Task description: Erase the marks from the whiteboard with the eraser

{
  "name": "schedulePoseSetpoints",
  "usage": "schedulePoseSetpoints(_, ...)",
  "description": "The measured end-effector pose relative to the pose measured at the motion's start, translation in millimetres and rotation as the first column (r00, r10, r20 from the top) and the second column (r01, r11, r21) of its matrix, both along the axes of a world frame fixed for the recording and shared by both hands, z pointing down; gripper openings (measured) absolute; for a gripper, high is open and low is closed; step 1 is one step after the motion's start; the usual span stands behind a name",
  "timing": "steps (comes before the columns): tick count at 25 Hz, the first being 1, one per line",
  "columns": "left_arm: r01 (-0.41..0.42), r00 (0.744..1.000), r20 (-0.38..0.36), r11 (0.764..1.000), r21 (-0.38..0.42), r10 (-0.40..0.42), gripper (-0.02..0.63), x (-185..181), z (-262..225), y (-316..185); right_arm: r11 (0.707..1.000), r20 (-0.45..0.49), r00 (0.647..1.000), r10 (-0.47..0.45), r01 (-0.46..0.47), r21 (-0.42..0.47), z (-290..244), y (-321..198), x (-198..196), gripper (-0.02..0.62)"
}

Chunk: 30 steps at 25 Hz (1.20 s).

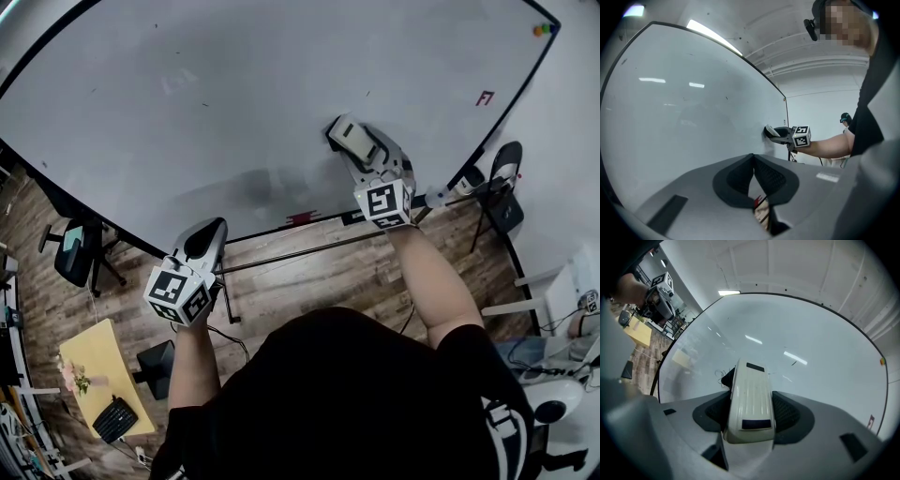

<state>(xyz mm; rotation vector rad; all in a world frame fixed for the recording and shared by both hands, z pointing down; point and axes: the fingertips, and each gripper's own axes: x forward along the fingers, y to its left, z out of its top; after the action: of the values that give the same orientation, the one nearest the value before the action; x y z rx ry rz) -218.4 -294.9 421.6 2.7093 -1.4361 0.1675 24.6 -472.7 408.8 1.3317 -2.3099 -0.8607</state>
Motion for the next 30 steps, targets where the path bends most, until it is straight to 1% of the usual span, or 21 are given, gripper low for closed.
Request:
schedulePoseSetpoints(9, -0.007, 1.000, -0.003, 1.000, 0.012, 0.008, 0.012, 8, -2, -2, 0.997, -0.031, 0.998, 0.062, -0.060, 0.050, -20, -10, 32, 0.259)
schedulePoseSetpoints(15, -0.007, 1.000, -0.010, 1.000, 0.008, 0.007, 0.013, 11, -2, -4, 0.992, -0.041, 0.996, 0.078, -0.073, 0.100, -41, -16, 42, 0.258)
schedulePoseSetpoints(23, -0.011, 1.000, -0.005, 1.000, 0.010, 0.011, 0.012, 15, -3, -8, 0.988, -0.029, 0.996, 0.090, -0.085, 0.130, -64, -22, 53, 0.258)
schedulePoseSetpoints(30, -0.017, 1.000, -0.001, 1.000, 0.012, 0.017, 0.012, 19, -5, -11, 0.985, 0.012, 0.994, 0.104, -0.105, 0.137, -74, -28, 68, 0.258)
